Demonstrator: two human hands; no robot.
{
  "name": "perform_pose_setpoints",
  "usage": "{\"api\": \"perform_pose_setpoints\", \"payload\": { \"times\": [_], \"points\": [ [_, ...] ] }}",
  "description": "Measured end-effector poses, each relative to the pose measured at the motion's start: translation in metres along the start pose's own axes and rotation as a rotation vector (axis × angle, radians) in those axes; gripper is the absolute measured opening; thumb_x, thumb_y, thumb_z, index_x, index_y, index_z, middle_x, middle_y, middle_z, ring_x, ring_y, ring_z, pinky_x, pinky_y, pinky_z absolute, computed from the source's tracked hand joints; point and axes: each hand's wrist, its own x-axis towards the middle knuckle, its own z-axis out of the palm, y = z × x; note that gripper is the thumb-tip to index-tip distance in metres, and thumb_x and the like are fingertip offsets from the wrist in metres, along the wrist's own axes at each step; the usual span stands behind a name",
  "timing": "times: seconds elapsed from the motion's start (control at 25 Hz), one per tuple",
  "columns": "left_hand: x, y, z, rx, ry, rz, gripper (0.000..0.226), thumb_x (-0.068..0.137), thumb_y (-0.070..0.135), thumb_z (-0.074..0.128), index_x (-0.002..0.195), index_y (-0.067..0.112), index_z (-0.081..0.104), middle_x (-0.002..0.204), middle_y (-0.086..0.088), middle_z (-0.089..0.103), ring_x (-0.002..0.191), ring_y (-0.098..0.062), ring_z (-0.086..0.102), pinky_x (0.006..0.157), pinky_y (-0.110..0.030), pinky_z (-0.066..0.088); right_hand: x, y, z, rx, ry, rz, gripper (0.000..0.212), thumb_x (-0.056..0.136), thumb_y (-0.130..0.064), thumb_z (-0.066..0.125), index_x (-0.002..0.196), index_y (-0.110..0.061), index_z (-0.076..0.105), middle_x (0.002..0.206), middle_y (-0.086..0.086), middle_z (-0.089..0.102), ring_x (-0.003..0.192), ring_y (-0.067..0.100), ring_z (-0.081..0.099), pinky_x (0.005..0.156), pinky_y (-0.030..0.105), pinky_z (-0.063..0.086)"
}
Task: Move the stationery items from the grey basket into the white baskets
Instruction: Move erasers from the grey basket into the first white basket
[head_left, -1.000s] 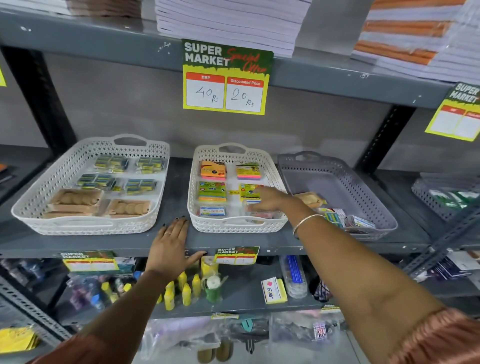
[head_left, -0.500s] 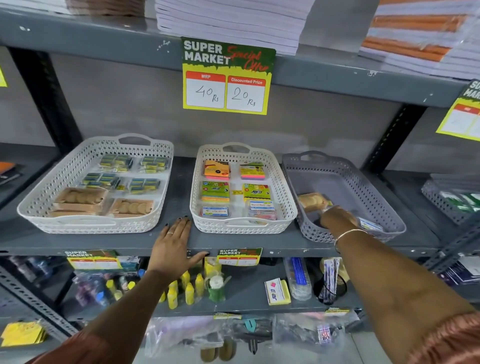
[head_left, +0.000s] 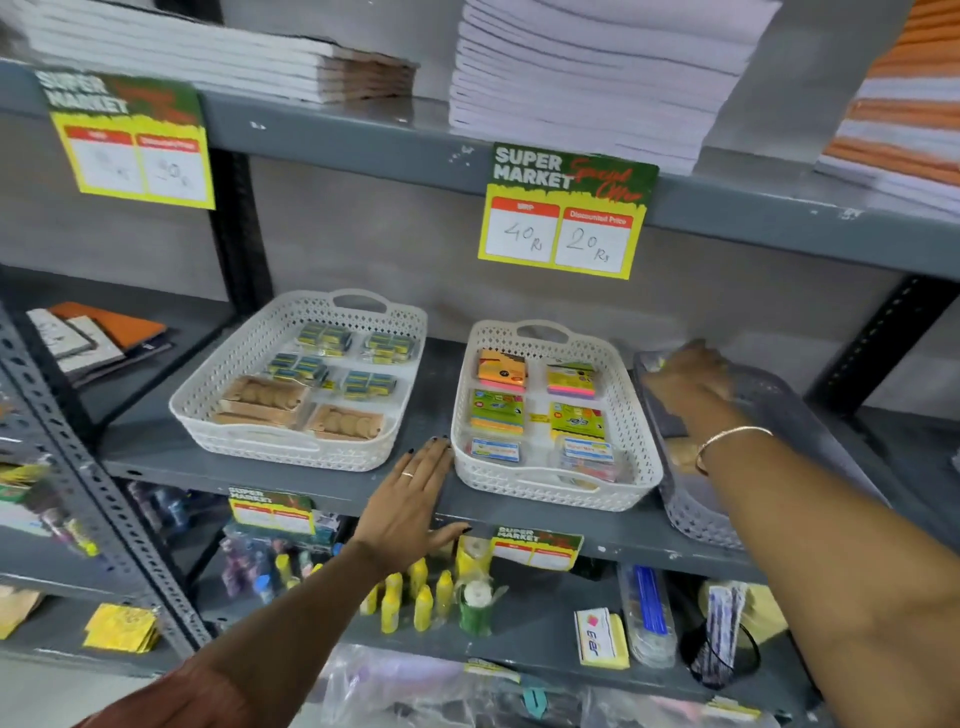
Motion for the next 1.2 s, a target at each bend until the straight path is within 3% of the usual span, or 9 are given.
{"api": "perform_pose_setpoints", "payload": {
  "times": [0.08, 0.2, 0.36, 0.48, 0.68, 0.96, 1.2],
  "points": [
    [0.0, -0.016, -0.022, 0.024, 0.061, 0.003, 0.087, 0.078, 0.065, 0.036, 0.136, 0.0, 0.029, 0.142, -0.016, 0.039, 0.133, -0.025, 0.027, 0.111, -0.033, 0.008, -0.005, -0.056, -0.004, 0.093, 0.001, -0.148, 0.065, 0.08, -0.04, 0.065, 0.131, -0.005, 0.047, 0.135, 0.017, 0.049, 0.126, 0.032, 0.048, 0.098, 0.037, 0.046],
    [-0.005, -0.06, -0.048, 0.082, 0.087, -0.128, 0.087, 0.082, 0.067, 0.027, 0.137, -0.001, 0.027, 0.143, -0.017, 0.037, 0.132, -0.029, 0.032, 0.108, -0.038, 0.013, -0.035, -0.146, 0.012, 0.11, -0.113, -0.434, 0.066, 0.079, -0.05, 0.06, 0.133, -0.015, 0.051, 0.134, 0.015, 0.049, 0.125, 0.033, 0.045, 0.096, 0.037, 0.045],
    [-0.022, -0.115, -0.056, 0.111, 0.006, -0.225, 0.092, 0.082, 0.071, 0.013, 0.131, -0.002, 0.04, 0.138, -0.018, 0.044, 0.13, -0.029, 0.037, 0.107, -0.037, 0.017, -0.095, -0.237, 0.049, 0.182, -0.281, -0.775, 0.066, 0.079, -0.037, 0.067, 0.135, -0.01, 0.048, 0.14, 0.017, 0.046, 0.13, 0.034, 0.043, 0.104, 0.038, 0.043],
    [-0.024, -0.127, -0.05, 0.136, 0.036, -0.18, 0.087, 0.08, 0.07, 0.027, 0.129, 0.001, 0.047, 0.136, -0.016, 0.048, 0.127, -0.029, 0.041, 0.106, -0.036, 0.017, -0.125, -0.274, 0.082, 0.093, -0.403, -0.945, 0.073, 0.079, -0.031, 0.071, 0.141, -0.007, 0.04, 0.144, 0.019, 0.041, 0.133, 0.033, 0.042, 0.106, 0.036, 0.042],
    [-0.025, -0.13, -0.041, 0.139, 0.127, -0.164, 0.084, 0.078, 0.068, 0.034, 0.128, 0.002, 0.048, 0.136, -0.013, 0.048, 0.129, -0.027, 0.039, 0.107, -0.042, 0.031, -0.136, -0.303, 0.137, -0.072, -0.473, -0.999, 0.074, 0.081, -0.029, 0.068, 0.143, -0.008, 0.034, 0.148, 0.021, 0.035, 0.136, 0.035, 0.038, 0.105, 0.038, 0.043],
    [-0.025, -0.131, -0.04, 0.166, 0.104, -0.168, 0.083, 0.077, 0.067, 0.037, 0.128, 0.002, 0.047, 0.136, -0.012, 0.049, 0.128, -0.026, 0.04, 0.108, -0.038, 0.028, -0.132, -0.306, 0.136, -0.107, -0.506, -0.958, 0.075, 0.081, -0.026, 0.068, 0.144, -0.006, 0.031, 0.146, 0.02, 0.039, 0.133, 0.034, 0.041, 0.1, 0.037, 0.044],
    [-0.023, -0.127, -0.044, 0.182, 0.034, -0.199, 0.085, 0.08, 0.069, 0.029, 0.13, 0.002, 0.046, 0.137, -0.015, 0.047, 0.126, -0.028, 0.042, 0.105, -0.036, 0.017, -0.1, -0.255, 0.079, 0.098, -0.301, -0.894, 0.061, 0.087, -0.027, 0.06, 0.141, -0.009, 0.038, 0.142, 0.018, 0.041, 0.133, 0.033, 0.038, 0.103, 0.04, 0.042]
  ]
}}
